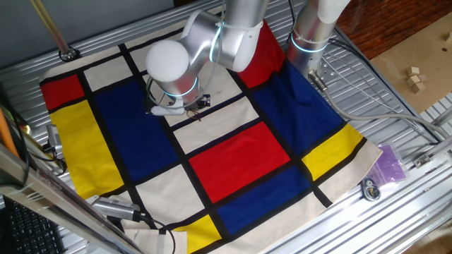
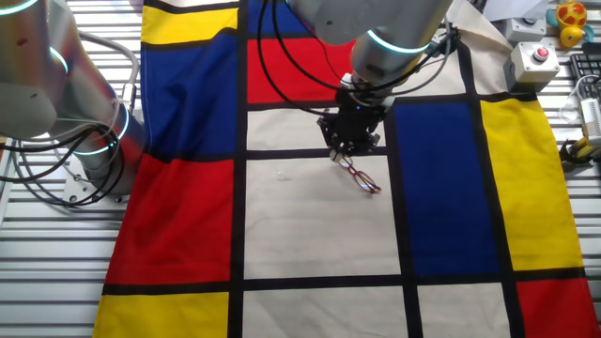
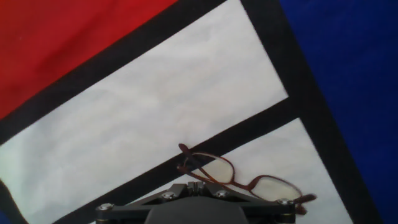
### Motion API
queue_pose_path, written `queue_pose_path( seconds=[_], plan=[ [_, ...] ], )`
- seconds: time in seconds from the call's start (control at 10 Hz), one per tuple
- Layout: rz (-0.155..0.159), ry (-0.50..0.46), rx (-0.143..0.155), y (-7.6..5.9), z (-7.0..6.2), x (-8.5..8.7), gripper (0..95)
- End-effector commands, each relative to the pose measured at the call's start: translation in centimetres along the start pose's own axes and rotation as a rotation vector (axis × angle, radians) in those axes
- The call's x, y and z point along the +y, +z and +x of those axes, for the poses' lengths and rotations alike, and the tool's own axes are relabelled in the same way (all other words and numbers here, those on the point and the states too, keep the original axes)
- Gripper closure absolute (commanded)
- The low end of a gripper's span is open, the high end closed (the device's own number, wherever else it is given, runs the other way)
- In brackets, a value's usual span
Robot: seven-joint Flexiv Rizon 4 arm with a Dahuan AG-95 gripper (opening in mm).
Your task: Unfold the leg of the glasses (with one hand)
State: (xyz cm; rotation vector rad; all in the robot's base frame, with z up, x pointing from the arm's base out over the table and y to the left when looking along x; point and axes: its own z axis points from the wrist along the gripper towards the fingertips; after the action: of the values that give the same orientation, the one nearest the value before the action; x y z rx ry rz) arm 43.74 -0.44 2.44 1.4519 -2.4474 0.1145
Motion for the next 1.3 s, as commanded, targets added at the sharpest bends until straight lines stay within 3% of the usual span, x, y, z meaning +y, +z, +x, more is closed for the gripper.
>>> queue_pose_path(
  seconds=[0.1,0.6,0.9,1.3],
  plan=[
    [-0.006,0.009,-0.003,-0.4,-0.4,-0.4,95.0],
    [-0.032,0.02,0.019,-0.7,-0.3,-0.3,95.0],
    [-0.033,0.022,0.034,-1.0,-0.1,0.0,95.0],
    [-0.04,0.057,0.018,-0.3,0.6,0.8,95.0]
  ],
)
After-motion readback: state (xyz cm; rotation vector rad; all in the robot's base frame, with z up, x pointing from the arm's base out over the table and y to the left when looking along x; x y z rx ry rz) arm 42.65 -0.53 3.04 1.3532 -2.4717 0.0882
